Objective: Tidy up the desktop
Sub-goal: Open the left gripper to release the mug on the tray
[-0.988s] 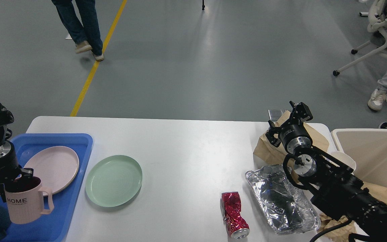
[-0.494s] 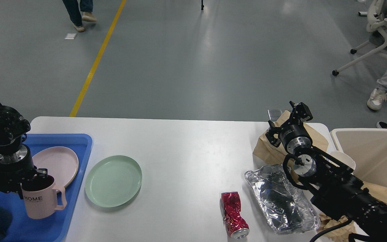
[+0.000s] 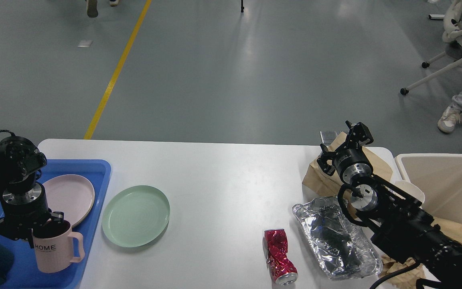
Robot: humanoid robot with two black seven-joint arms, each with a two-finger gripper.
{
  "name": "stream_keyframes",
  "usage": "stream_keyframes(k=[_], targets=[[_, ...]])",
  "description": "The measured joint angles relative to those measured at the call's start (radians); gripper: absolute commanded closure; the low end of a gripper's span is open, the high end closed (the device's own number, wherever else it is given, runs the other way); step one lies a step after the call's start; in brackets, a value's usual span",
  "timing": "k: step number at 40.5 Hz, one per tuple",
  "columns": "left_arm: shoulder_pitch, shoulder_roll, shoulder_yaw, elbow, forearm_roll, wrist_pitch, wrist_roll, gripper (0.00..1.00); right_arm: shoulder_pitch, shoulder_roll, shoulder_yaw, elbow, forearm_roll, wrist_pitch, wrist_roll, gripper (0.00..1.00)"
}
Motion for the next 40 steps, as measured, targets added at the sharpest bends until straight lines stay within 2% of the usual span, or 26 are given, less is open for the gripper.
stream_keyframes(k=[3, 7, 11, 21, 27, 40], targets=[[0.000, 0.000, 0.000, 0.000, 0.000, 0.000, 0.000, 0.85, 0.000, 0.000, 0.000, 0.000, 0.000, 0.000, 0.000, 0.00], [0.000, -0.001, 0.001, -0.002, 0.000, 0.000, -0.001, 0.67, 0.000, 0.000, 0.000, 0.000, 0.000, 0.000, 0.000, 0.00], [-0.003, -0.001, 0.008, -0.006, 0.001, 0.001, -0.002, 0.53, 0.000, 0.000, 0.000, 0.000, 0.000, 0.000, 0.000, 0.00], [-0.012, 0.005, 0.024, -0.012, 0.005, 0.001, 0.001, 0.27, 0.000, 0.000, 0.000, 0.000, 0.000, 0.000, 0.000, 0.00], [-0.021, 0.007, 0.025, -0.014, 0.006, 0.001, 0.001, 0.18, 0.000, 0.000, 0.000, 0.000, 0.000, 0.000, 0.000, 0.00], [-0.112, 0.009, 0.051, -0.061, 0.032, 0.000, 0.000, 0.15, 0.000, 0.000, 0.000, 0.000, 0.000, 0.000, 0.000, 0.00]])
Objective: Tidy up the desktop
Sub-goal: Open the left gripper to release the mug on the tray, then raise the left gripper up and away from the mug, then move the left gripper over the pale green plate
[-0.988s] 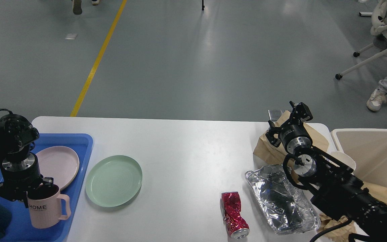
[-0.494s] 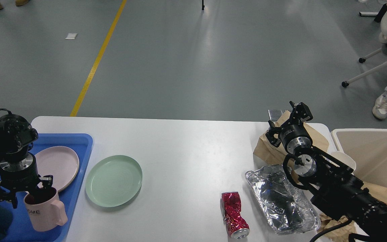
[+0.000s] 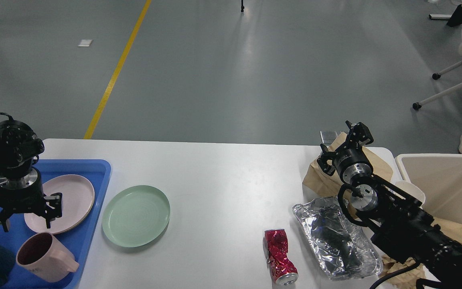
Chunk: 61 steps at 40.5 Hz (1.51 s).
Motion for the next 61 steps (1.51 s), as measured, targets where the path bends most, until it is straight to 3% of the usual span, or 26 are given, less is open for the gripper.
stream_keyframes(k=[9, 42, 51, 61], targets=[[-0.153, -0.003, 0.063, -0.039, 0.002, 0.000, -0.004, 0.14, 0.000, 0.000, 0.000, 0.000, 0.000, 0.000, 0.000, 0.00], [-0.563, -0.129, 0.065, -0.047, 0.002, 0.000, -0.002, 0.13, 0.000, 0.000, 0.000, 0.000, 0.000, 0.000, 0.000, 0.00], [-0.545, -0.150, 0.046, -0.047, -0.005, 0.000, -0.004, 0.13, 0.000, 0.000, 0.000, 0.000, 0.000, 0.000, 0.000, 0.00], [-0.346, -0.243, -0.076, -0.036, -0.015, 0.000, -0.004, 0.13, 0.000, 0.000, 0.000, 0.000, 0.000, 0.000, 0.000, 0.00]])
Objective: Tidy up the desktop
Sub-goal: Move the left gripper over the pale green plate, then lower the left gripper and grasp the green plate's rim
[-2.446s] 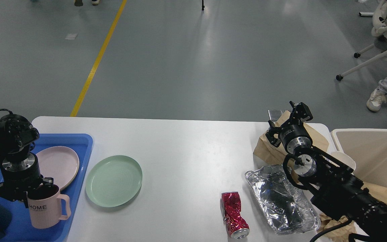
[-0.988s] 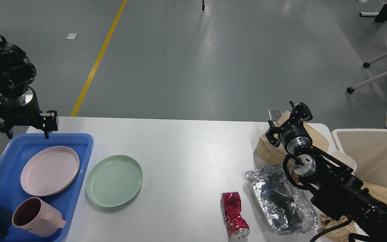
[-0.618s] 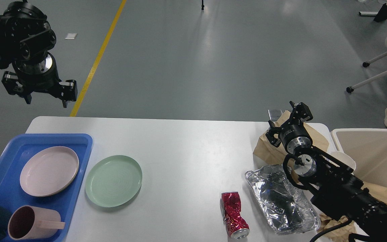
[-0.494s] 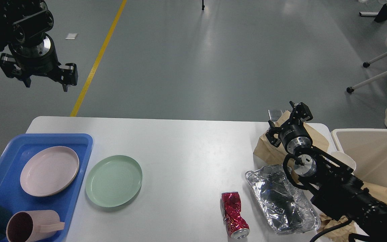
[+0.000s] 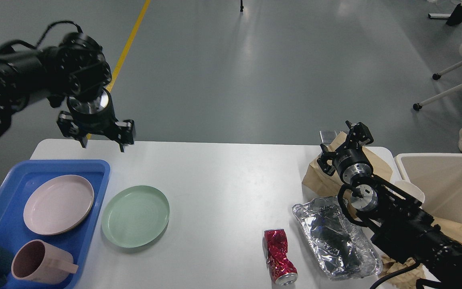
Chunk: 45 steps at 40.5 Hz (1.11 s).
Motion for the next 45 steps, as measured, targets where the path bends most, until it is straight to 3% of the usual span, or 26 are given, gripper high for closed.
stream_keyframes(k=[16, 24, 39, 45], targets=[[0.226, -0.189, -0.024, 0.013, 0.002, 0.000, 0.005, 0.13, 0.000, 0.001, 0.000, 0.000, 0.000, 0.000, 0.000, 0.00], [0.318, -0.248, -0.040, 0.097, 0.003, 0.000, 0.011, 0.14, 0.000, 0.001, 0.000, 0.000, 0.000, 0.000, 0.000, 0.00], [0.408, -0.292, -0.026, 0.164, 0.017, 0.000, 0.018, 0.16, 0.000, 0.001, 0.000, 0.000, 0.000, 0.000, 0.000, 0.00], [0.434, -0.301, -0.023, 0.182, 0.018, 0.000, 0.018, 0.24, 0.000, 0.001, 0.000, 0.000, 0.000, 0.000, 0.000, 0.00]])
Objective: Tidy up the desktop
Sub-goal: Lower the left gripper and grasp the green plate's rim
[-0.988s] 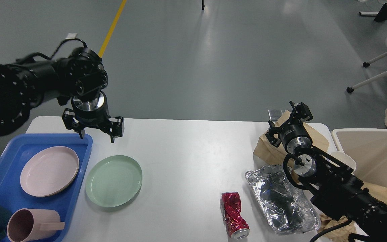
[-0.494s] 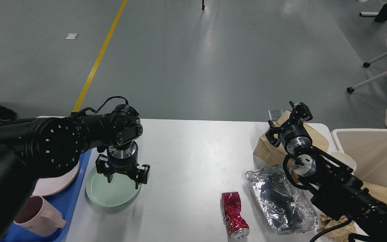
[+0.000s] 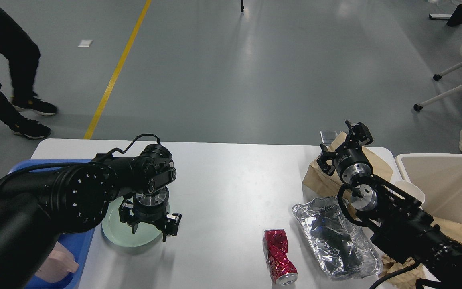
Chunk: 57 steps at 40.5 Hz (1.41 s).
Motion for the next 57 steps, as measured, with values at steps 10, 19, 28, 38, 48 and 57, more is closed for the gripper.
stream_keyframes(k=[10, 19, 28, 38, 48, 57], targets=[[0.035, -0.005, 0.004, 0.045, 0.001, 0.000, 0.002, 0.29, 0.000, 0.000, 0.000, 0.000, 0.000, 0.000, 0.000, 0.00], [0.085, -0.013, 0.001, 0.132, 0.044, 0.000, 0.001, 0.30, 0.000, 0.000, 0.000, 0.000, 0.000, 0.000, 0.000, 0.00], [0.108, -0.015, -0.008, 0.147, 0.055, 0.064, -0.003, 0.30, 0.000, 0.000, 0.000, 0.000, 0.000, 0.000, 0.000, 0.00], [0.110, -0.015, -0.016, 0.148, 0.054, 0.069, -0.007, 0.29, 0.000, 0.000, 0.000, 0.000, 0.000, 0.000, 0.000, 0.00], [0.105, -0.015, -0.018, 0.148, 0.054, 0.057, -0.007, 0.29, 0.000, 0.000, 0.000, 0.000, 0.000, 0.000, 0.000, 0.00], [0.097, -0.015, -0.032, 0.147, 0.053, 0.014, -0.005, 0.29, 0.000, 0.000, 0.000, 0.000, 0.000, 0.000, 0.000, 0.00]])
